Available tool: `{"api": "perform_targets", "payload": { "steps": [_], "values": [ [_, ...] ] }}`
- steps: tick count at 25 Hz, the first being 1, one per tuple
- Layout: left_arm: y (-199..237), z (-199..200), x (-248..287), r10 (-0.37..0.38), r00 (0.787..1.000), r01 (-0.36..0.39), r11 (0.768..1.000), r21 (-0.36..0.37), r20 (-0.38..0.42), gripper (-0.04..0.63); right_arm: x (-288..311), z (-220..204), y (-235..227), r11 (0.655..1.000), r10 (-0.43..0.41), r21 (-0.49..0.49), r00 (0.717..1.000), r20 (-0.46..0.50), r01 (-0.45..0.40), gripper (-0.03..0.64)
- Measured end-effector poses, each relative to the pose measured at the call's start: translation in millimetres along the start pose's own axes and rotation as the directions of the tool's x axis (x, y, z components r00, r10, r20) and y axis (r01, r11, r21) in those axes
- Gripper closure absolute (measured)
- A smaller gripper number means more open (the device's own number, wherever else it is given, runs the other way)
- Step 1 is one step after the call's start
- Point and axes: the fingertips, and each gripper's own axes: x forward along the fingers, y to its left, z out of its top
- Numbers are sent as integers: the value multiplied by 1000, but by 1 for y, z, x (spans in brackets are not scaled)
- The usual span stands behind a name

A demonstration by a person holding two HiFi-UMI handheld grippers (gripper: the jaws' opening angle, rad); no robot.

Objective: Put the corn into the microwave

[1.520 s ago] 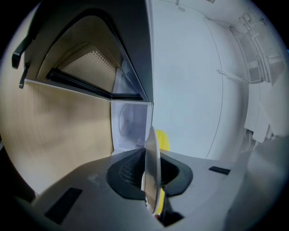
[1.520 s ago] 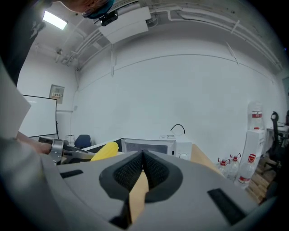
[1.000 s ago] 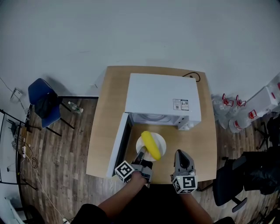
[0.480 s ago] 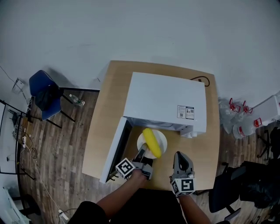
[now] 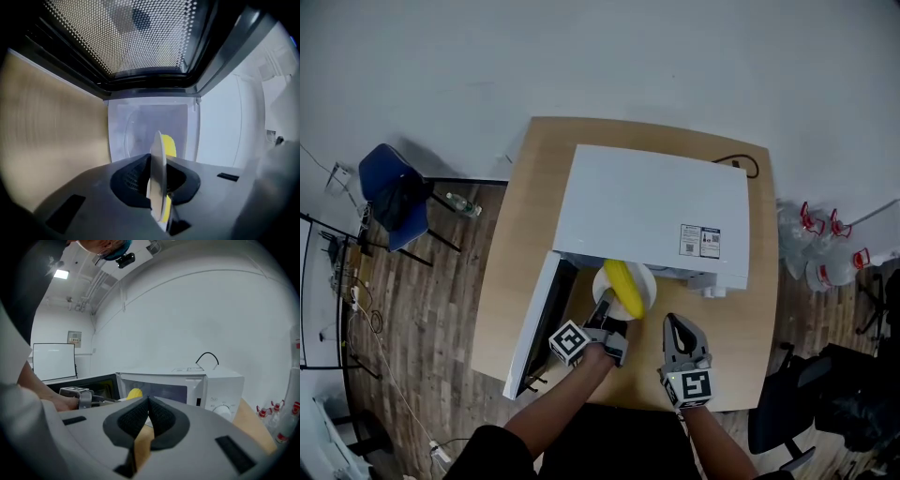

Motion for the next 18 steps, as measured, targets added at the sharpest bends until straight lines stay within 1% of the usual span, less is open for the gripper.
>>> {"api": "perform_targets", "payload": {
  "steps": [3,6,8,13,15,18],
  "values": [
    [7,5,11,1,1000,-1,1000,7,16,566,9,-9,-5,1000,10,3,1000,-14,-10,557],
    [23,9,19,2,999,-1,999,-32,38,566,16,-16,-6,999,39,1,999,-32,-39,557],
    [26,11,26,-9,999,12,998,-59,53,566,21,-19,-7,999,48,1,998,-42,-48,557],
    [35,19,40,-3,997,6,999,-39,80,566,32,-22,-21,1000,9,8,998,-58,-9,557],
    [39,20,46,-4,996,8,999,-38,85,566,35,-27,-25,1000,9,10,998,-69,-8,557],
    [48,20,52,17,997,-14,999,-37,80,566,37,-31,-28,1000,12,12,997,-78,-11,557]
  ]
}}
